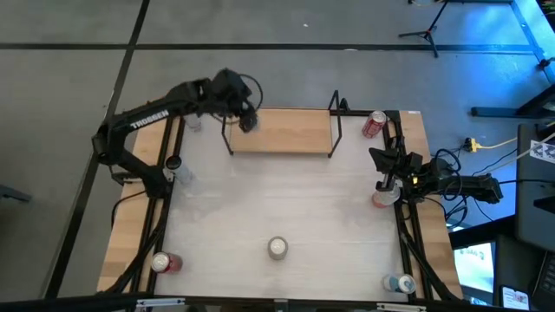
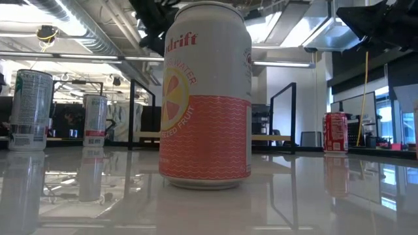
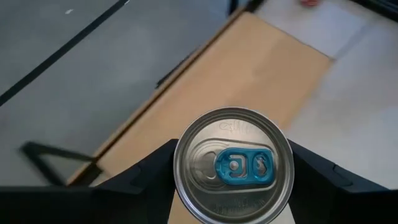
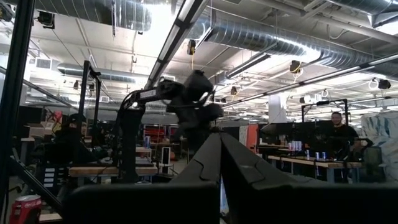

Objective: Place canned beverage on shelf
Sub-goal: Put the top blue soda can on the shelf

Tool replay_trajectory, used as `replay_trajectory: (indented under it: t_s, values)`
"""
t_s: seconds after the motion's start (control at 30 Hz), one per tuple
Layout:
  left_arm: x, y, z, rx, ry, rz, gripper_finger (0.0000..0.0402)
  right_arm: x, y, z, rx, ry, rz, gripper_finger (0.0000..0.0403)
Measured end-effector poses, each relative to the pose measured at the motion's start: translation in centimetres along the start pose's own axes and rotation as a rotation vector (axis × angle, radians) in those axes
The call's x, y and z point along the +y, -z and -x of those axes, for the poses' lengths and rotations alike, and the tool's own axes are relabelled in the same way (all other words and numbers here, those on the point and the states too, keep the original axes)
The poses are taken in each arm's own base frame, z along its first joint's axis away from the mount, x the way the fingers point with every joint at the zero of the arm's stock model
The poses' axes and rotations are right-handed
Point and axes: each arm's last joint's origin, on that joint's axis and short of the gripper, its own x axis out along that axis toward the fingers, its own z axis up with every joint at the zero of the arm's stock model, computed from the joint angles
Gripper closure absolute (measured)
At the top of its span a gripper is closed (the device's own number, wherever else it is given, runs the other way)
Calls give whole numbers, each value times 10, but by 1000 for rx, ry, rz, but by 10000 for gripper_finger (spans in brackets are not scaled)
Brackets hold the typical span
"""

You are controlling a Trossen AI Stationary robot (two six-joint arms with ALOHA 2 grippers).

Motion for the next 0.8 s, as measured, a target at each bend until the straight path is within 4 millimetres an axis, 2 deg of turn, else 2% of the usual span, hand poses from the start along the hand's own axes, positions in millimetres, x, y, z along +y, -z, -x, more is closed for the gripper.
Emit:
replay_trajectory:
  t_s: [0.17,0.4,0.57,0.8]
  values:
    - [32,-14,-15,8,-50,80,176,0,0,0,2,1,1,398]
    - [61,-13,-53,95,-91,141,175,0,1,0,9,10,3,398]
    - [69,-9,-76,146,-109,155,175,-1,1,0,17,42,3,398]
    - [70,-5,-96,188,-134,153,175,-1,1,0,18,42,4,398]
